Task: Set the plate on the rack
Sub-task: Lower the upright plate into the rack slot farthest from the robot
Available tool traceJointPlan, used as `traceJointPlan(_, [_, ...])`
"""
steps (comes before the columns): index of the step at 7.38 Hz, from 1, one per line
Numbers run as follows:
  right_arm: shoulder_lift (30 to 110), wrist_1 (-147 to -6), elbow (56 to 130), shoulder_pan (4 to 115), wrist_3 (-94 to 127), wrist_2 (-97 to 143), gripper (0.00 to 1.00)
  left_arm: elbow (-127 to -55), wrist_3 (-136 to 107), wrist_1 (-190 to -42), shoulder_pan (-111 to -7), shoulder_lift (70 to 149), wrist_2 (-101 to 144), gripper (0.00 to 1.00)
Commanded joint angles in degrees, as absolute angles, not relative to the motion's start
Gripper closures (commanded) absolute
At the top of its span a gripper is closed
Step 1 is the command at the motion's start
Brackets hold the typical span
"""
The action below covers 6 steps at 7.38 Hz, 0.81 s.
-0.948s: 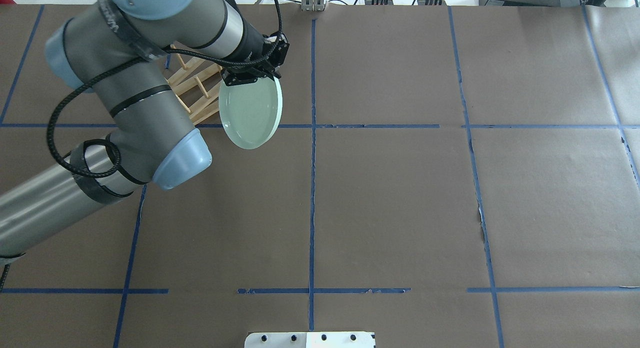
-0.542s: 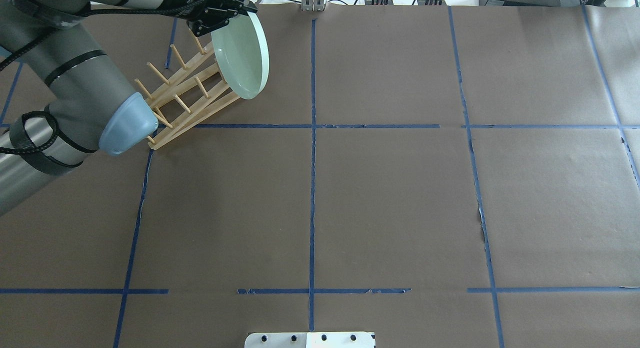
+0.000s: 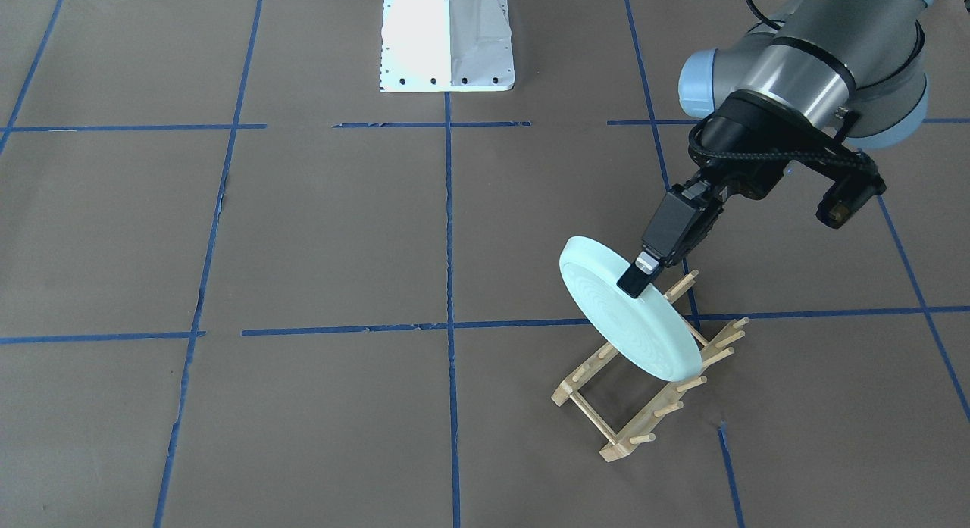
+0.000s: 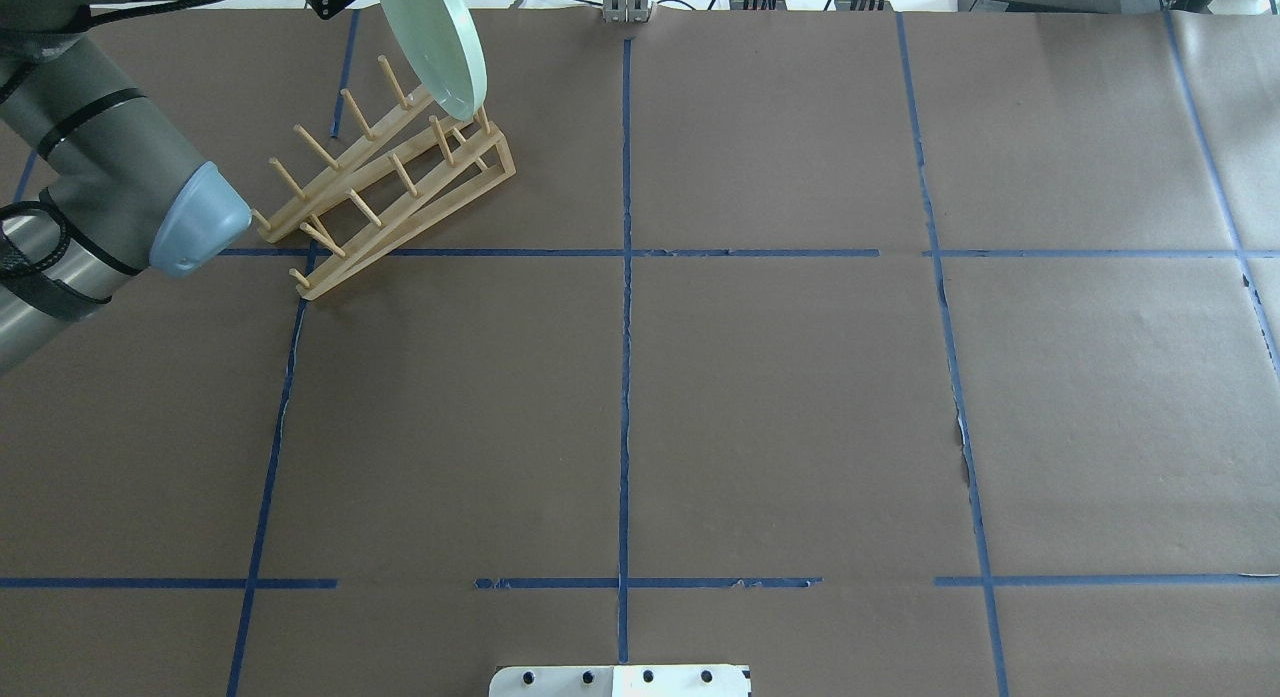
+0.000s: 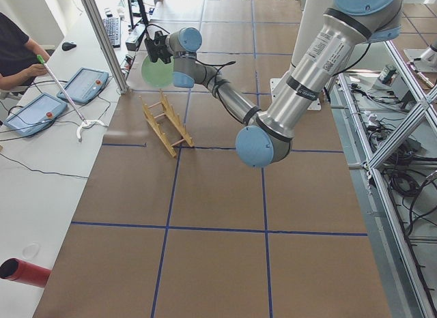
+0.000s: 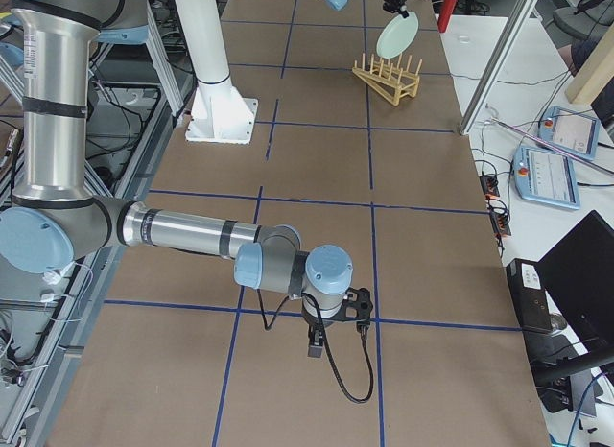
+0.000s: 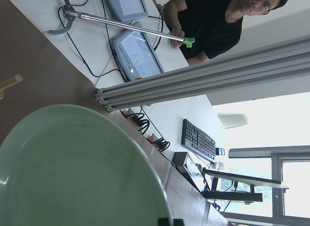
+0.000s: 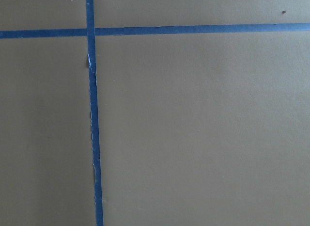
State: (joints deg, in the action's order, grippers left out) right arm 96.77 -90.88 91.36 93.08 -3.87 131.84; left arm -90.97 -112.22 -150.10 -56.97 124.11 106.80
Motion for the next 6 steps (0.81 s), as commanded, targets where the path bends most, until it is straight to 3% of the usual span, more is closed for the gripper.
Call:
traceJointPlan(1, [96.77, -90.88, 91.32, 93.08, -3.87, 131.84, 0.0, -85.19, -115.39, -158.95, -57.48, 123.93, 102.06, 1.0])
traceJointPlan(6, [96.77, -90.88, 91.32, 93.08, -3.87, 131.84, 0.0, -80.62, -114.79, -162.76, -56.95, 122.87, 101.87, 1.0])
